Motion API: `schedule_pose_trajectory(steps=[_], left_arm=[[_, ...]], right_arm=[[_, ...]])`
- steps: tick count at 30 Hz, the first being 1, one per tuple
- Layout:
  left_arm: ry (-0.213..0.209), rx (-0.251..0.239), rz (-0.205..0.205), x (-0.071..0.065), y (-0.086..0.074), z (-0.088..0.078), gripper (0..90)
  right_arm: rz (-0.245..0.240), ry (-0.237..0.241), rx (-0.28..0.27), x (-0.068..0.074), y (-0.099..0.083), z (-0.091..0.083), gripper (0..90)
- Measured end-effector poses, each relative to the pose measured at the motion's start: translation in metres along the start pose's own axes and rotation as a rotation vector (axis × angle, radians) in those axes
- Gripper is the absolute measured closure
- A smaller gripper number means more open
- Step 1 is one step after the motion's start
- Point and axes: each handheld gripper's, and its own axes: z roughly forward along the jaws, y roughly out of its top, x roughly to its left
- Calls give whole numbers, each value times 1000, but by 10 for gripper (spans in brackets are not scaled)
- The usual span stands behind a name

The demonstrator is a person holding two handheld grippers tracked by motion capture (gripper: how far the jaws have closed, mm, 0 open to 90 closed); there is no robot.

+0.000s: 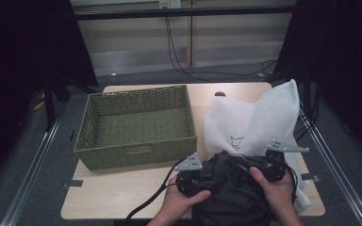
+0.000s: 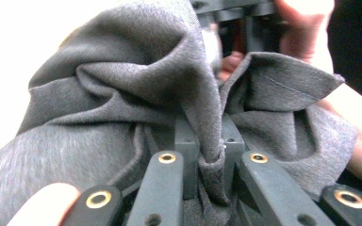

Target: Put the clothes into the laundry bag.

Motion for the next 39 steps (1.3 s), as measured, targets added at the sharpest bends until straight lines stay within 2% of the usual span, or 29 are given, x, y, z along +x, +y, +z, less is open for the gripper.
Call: schedule_pose_trajectory(steps=[2, 4, 7, 8, 11, 13, 14, 16, 17, 18, 20, 24, 25, 26, 28, 31, 33, 34, 35, 36, 37, 39], left_arm=[[1, 13, 11, 0, 2, 6, 827], [22, 2, -19, 4, 3, 13, 823], [90, -11, -72, 13, 5, 22, 820], [112, -17, -82, 15, 6, 24, 820], [239, -33, -135, 24, 4, 31, 815], [241, -37, -154, 27, 2, 32, 792], [231, -35, -143, 27, 2, 31, 776], [192, -36, -119, 25, 1, 27, 685], [164, -30, -92, 24, 1, 21, 530], [150, -34, -75, 23, 0, 17, 530], [142, -51, -28, 21, -3, 1, 403], [184, -83, -50, 30, -10, -24, 212], [197, -75, -73, 35, -12, -28, 178], [213, -45, -98, 39, -14, -29, 136], [241, 11, -114, 47, -17, -27, 65], [219, 73, -161, 54, -20, -16, 55], [184, 109, -205, 55, -23, -5, 89], [172, 119, -212, 55, -24, -2, 89], [142, 117, -216, 53, -26, 2, 125], [108, 108, -210, 51, -27, 4, 225], [75, 99, -190, 47, -27, 5, 391], [56, 80, -130, 36, -25, 7, 656]], right_arm=[[-10, 2, 3, 2, 1, 0, 887], [-6, 18, 3, 4, 1, 0, 887], [-1, 60, 21, 10, 0, 4, 888], [-1, 60, 21, 10, 0, 4, 888], [-13, 60, 39, 14, 0, 7, 889], [-8, 46, 43, 10, -2, 6, 889], [0, 47, 38, 8, -2, 5, 889], [17, 50, 18, 3, -2, 2, 889], [19, 47, 6, 1, -1, -1, 888], [19, 47, 6, 1, -1, -1, 888], [22, 41, -1, -2, -1, -3, 888], [28, 41, -2, -3, -1, -3, 888], [28, 42, -1, -3, -1, -2, 888], [23, 40, 0, -3, -1, -1, 888], [22, 40, 2, -2, -1, 0, 888], [18, 42, 6, -3, -2, 2, 888], [11, 47, 13, -3, -3, 4, 888], [11, 47, 13, -3, -3, 4, 888], [18, 48, 10, -3, -3, 4, 888], [16, 52, 14, -3, -3, 5, 888], [15, 53, 15, -3, -4, 6, 888], [4, 57, 17, -3, -4, 7, 888]])
